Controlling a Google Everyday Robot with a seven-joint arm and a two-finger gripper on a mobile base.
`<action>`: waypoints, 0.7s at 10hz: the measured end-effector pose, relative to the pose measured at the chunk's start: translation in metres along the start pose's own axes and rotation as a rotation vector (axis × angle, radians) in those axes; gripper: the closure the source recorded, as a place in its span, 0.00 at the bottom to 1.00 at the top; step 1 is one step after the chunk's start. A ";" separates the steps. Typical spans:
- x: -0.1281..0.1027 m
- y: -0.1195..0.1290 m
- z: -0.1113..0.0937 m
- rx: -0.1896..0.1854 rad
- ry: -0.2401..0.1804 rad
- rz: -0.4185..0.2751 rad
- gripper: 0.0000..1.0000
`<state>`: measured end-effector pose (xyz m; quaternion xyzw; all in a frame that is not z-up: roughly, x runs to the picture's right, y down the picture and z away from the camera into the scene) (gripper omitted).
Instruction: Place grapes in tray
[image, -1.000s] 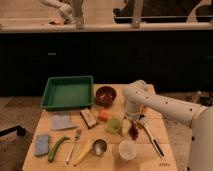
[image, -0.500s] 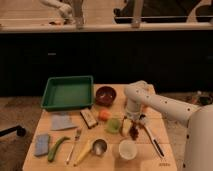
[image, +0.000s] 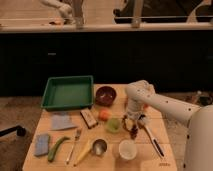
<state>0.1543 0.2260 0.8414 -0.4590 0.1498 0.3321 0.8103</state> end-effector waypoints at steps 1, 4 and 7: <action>0.000 0.000 0.000 -0.009 -0.001 0.000 0.91; 0.003 -0.002 -0.003 -0.025 -0.016 0.006 1.00; 0.004 0.002 -0.014 0.013 -0.032 0.003 1.00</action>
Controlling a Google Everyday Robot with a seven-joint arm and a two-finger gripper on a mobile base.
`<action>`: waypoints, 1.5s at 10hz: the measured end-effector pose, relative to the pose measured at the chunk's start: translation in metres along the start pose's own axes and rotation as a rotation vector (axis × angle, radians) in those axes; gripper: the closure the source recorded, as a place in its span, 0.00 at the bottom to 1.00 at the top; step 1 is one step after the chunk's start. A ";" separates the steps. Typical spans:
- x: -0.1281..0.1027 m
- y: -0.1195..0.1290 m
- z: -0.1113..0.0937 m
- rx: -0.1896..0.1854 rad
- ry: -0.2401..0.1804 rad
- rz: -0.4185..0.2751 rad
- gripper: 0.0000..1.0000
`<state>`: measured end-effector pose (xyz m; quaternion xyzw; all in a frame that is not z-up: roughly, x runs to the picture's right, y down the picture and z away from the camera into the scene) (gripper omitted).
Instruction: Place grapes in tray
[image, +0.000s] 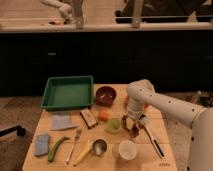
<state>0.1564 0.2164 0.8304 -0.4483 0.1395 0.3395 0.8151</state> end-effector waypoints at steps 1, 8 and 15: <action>0.001 0.001 -0.005 0.016 -0.007 -0.001 1.00; 0.007 0.006 -0.037 0.097 -0.070 0.000 1.00; 0.009 0.020 -0.101 0.194 -0.173 -0.036 1.00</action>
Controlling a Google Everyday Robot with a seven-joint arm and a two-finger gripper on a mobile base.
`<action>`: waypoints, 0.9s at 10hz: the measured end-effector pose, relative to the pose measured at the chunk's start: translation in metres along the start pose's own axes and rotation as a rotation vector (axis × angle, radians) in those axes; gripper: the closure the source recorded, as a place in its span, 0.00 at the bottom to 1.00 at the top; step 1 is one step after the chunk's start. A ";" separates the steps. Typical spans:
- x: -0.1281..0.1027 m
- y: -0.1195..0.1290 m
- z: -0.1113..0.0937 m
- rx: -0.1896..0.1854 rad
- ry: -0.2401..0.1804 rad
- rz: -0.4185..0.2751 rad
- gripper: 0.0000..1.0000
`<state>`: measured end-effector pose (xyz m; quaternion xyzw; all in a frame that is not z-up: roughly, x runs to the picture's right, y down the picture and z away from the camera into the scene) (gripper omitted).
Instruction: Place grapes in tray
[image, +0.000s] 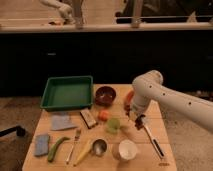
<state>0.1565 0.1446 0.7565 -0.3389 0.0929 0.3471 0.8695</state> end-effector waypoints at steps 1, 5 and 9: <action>-0.011 0.009 -0.011 0.013 -0.011 -0.031 1.00; -0.057 0.047 -0.036 0.039 -0.017 -0.174 1.00; -0.098 0.077 -0.047 0.056 0.005 -0.297 1.00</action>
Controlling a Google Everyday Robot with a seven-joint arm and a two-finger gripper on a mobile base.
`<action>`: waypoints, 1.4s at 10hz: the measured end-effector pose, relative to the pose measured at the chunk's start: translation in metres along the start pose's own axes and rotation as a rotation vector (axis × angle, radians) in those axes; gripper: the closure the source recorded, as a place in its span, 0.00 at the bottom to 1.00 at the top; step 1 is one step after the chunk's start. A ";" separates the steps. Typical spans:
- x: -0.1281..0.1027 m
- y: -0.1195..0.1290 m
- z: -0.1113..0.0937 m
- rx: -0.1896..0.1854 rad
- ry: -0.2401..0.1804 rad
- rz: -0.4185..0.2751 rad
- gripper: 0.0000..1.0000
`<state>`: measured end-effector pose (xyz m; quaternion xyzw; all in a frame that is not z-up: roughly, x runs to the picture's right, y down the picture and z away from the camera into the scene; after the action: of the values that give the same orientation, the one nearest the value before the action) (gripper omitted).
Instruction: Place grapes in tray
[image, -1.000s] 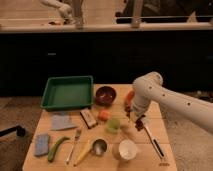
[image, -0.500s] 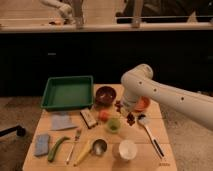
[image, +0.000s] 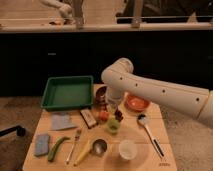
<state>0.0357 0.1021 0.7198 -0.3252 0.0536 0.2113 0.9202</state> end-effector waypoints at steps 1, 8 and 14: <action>-0.007 0.002 -0.001 0.003 0.008 -0.018 1.00; -0.079 0.027 -0.003 0.032 0.055 -0.122 1.00; -0.081 0.028 -0.002 0.032 0.061 -0.127 1.00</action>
<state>-0.0493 0.0917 0.7211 -0.3196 0.0641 0.1418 0.9347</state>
